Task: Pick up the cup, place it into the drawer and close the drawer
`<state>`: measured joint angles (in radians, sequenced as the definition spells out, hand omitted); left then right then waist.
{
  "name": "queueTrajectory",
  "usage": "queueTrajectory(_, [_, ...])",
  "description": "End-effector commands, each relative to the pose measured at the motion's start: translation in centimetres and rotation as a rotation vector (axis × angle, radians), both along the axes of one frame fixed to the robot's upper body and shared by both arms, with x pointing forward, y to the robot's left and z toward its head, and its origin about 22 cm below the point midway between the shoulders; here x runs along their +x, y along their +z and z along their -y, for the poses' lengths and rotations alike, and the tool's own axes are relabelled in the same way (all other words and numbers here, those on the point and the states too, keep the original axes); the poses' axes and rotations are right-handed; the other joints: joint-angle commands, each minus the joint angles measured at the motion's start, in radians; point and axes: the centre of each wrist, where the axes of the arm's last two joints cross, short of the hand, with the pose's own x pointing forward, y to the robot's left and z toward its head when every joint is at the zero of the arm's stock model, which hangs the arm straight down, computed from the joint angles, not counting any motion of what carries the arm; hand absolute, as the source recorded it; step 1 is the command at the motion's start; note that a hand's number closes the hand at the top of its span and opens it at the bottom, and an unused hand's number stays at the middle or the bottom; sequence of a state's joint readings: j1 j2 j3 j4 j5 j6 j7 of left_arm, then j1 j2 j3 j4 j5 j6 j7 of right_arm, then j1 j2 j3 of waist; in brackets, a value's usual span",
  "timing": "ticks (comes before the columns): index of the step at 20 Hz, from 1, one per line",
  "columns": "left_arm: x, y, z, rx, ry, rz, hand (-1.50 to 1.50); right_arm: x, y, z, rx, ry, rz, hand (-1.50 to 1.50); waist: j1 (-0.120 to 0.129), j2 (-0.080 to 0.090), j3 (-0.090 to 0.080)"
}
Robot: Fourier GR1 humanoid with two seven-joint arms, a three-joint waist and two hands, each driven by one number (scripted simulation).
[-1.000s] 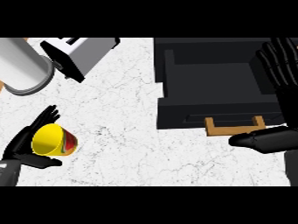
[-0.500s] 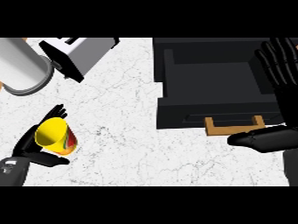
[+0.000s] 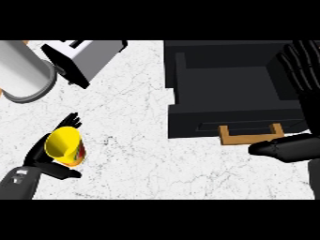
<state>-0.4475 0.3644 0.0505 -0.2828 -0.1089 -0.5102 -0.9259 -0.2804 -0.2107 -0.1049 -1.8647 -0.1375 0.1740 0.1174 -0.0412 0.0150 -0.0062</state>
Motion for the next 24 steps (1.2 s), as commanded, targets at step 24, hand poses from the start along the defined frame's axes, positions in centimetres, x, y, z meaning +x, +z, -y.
queueTrajectory(24, [5.8,1.7,10.2,-0.312,0.397,0.533,1.5,-0.9,1.2,1.2,-0.011,-0.041,-0.015,-1.5,0.026,-0.015,0.005])
